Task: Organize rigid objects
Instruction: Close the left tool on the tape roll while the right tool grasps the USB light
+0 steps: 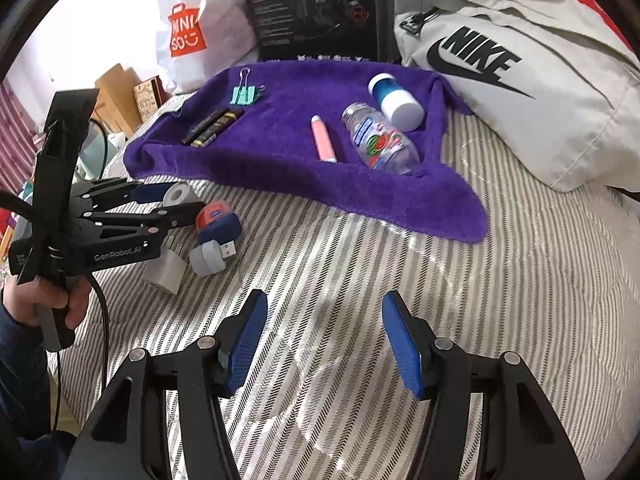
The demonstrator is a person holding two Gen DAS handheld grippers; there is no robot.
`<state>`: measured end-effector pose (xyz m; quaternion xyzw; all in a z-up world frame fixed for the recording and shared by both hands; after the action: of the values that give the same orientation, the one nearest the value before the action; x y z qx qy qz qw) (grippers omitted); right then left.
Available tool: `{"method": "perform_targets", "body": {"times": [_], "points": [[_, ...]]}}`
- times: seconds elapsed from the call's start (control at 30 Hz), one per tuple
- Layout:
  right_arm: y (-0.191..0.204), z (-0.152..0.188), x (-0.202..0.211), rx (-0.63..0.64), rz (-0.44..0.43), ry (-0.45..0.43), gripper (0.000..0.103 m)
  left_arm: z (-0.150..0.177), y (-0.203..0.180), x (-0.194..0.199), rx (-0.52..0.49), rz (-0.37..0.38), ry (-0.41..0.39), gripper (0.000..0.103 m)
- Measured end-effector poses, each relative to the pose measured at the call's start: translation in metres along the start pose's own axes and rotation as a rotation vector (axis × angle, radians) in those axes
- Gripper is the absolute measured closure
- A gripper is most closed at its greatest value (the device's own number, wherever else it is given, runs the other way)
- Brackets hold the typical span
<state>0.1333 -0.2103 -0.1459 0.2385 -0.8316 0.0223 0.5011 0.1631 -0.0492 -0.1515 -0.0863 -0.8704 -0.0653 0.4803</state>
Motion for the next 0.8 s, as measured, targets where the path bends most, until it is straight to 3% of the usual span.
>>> {"method": "perform_targets", "body": {"times": [0.07,0.47,0.8], "points": [[0.002,0.0,-0.003,0.004,0.0,0.006,0.044,-0.001,0.001,0.001,0.005,0.006,-0.008,0.076],[0.034,-0.009,-0.017,0.049,-0.066,0.006,0.044,0.011,0.039,0.009,0.051,-0.045,0.0,0.076],[0.064,-0.018,-0.04,0.143,-0.122,0.012,0.044,0.025,0.063,0.016,0.136,-0.023,0.006,0.076]]}}
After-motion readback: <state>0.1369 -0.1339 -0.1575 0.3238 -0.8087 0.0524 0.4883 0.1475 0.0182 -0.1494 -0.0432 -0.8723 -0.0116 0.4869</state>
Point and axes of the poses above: each gripper's, at about its wrist camera, not at the fingertips, and x roughly against the way its jaws point, y to its left, z to its underside, the point moved 8 cm from there along -x, roughly the way its jaws point, and after that the axes turned 3 degrees about -z, right-handed, at the moved point
